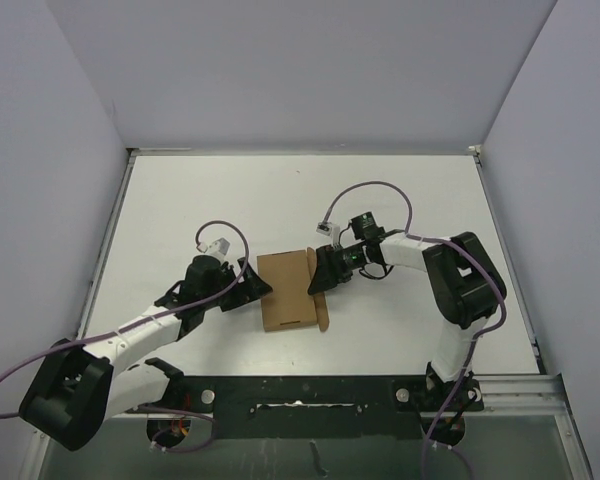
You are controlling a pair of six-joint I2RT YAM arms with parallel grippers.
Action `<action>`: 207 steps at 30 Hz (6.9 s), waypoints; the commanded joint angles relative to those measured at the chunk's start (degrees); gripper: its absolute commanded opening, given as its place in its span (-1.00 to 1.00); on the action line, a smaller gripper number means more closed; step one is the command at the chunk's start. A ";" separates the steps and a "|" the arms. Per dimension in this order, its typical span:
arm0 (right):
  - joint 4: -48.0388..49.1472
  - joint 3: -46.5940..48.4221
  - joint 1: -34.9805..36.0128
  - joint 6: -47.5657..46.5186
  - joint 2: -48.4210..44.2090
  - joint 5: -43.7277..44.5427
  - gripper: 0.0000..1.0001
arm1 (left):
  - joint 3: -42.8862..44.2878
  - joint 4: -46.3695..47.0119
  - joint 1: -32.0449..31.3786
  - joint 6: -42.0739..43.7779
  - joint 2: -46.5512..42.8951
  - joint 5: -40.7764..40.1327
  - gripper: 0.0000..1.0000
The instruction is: Fold the paper box
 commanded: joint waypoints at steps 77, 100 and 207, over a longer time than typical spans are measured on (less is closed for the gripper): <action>-1.52 5.24 -0.96 6.43 6.58 -1.56 -0.12 | 2.30 9.97 -1.52 -3.58 14.27 1.88 0.40; -1.66 5.69 -1.46 6.70 5.84 -4.24 -0.30 | 3.30 8.00 -2.53 -2.33 11.79 1.17 0.27; -12.40 -3.10 -5.57 -50.02 -30.38 -14.56 0.42 | 1.64 30.88 21.93 -22.81 9.03 38.27 -0.76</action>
